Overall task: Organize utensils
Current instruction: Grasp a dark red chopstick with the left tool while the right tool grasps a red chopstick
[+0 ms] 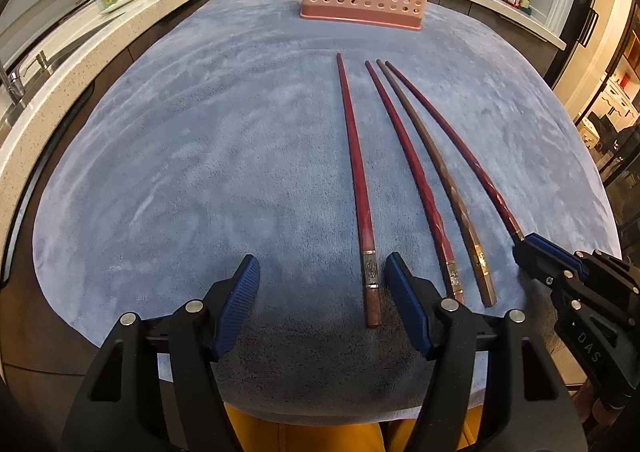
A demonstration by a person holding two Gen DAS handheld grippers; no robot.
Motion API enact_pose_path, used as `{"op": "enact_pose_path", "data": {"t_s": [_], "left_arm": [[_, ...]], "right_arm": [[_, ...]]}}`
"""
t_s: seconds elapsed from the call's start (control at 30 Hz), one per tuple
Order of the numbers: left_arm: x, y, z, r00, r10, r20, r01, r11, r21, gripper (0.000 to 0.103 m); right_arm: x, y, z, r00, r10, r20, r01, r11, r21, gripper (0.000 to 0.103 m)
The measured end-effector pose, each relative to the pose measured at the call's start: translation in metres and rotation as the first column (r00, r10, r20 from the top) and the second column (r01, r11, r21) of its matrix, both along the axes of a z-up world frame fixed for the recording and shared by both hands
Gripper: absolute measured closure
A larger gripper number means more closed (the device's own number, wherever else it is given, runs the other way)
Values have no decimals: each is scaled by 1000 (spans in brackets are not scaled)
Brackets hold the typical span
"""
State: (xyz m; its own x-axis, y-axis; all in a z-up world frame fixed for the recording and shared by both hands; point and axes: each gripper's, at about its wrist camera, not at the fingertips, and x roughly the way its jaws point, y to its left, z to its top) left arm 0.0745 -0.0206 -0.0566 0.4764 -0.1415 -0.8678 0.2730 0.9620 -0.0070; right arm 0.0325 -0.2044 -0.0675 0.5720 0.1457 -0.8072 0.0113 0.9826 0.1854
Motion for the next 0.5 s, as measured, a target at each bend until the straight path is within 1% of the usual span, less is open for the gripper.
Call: {"op": "enact_pose_path", "data": {"t_s": [0.17,0.27,0.37,0.43,0.5], "left_arm": [[-2,-1,0,1000,-5,7,5,1000,6,42],[-2,-1,-1,1000,-6,8,6,1000,4,48],[-2,-1,0,1000,-11,6,11,1000,-2,57],[-1,-1,0,1000,-15,7,15,1000,1,67],[-1,-1,1,1000,-17,7,17,1000,2,75]], "right_arm": [[-3,-2,1,1000,-6,2,6,1000,3,96],[-4,-4,1,1000,-13,2,13,1000,8,96],[-6,-5,0,1000,-18,1,18,1000,12,96],[-6,-7,0,1000,-22,0,22,1000,17,96],[-6,-8,0,1000,-24,0,24,1000,19,96]]}}
